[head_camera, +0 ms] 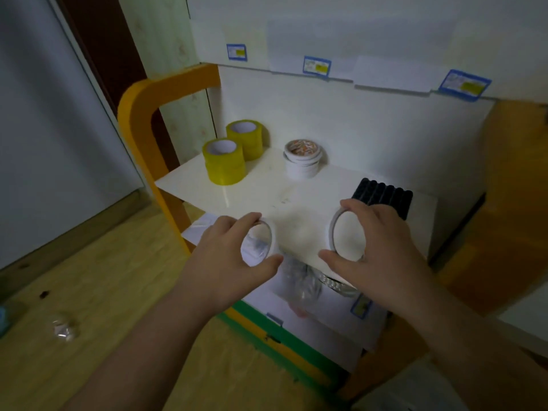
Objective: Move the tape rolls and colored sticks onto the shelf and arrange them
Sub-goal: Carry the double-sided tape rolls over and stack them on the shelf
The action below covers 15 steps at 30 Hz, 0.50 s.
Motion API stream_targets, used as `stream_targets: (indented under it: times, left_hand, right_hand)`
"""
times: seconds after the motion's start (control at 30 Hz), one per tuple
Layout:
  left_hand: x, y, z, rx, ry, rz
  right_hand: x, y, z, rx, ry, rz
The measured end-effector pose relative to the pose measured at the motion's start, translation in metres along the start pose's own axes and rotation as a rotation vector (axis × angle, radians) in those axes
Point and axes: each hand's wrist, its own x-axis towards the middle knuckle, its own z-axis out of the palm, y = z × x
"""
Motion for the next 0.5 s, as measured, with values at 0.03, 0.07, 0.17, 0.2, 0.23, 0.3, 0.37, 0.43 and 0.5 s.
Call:
stream_targets:
  times: [0.03, 0.07, 0.17, 0.2, 0.23, 0.3, 0.37, 0.43, 0.5]
  left_hand:
    - [0.011, -0.002, -0.001, 0.016, -0.003, -0.001]
    - [0.023, -0.005, -0.002, 0.030, 0.000, -0.005]
    - [0.055, -0.012, -0.002, 0.057, 0.040, -0.031]
    - [0.066, -0.014, -0.001, 0.062, 0.050, -0.040]
    - [0.076, -0.017, 0.001, 0.063, 0.051, -0.044]
    - [0.095, -0.021, 0.004, 0.059, 0.043, -0.026]
    - [0.117, -0.024, 0.009, 0.057, 0.052, 0.021]
    - [0.143, -0.027, 0.014, 0.031, 0.068, 0.055]
    - [0.173, -0.030, 0.018, 0.008, 0.089, 0.097]
  right_hand:
    - [0.009, 0.000, 0.002, -0.003, 0.002, 0.009]
    - [0.018, 0.000, 0.005, -0.011, 0.007, 0.009]
    - [0.038, -0.003, 0.013, -0.078, 0.029, -0.024]
    - [0.044, -0.004, 0.015, -0.096, 0.034, -0.028]
    - [0.050, -0.004, 0.017, -0.102, 0.037, -0.021]
    - [0.060, -0.003, 0.020, -0.090, 0.036, 0.014]
    - [0.068, 0.000, 0.022, -0.073, 0.033, 0.054]
    - [0.077, 0.003, 0.024, -0.065, 0.039, 0.080]
    - [0.087, 0.006, 0.026, -0.059, 0.066, 0.118]
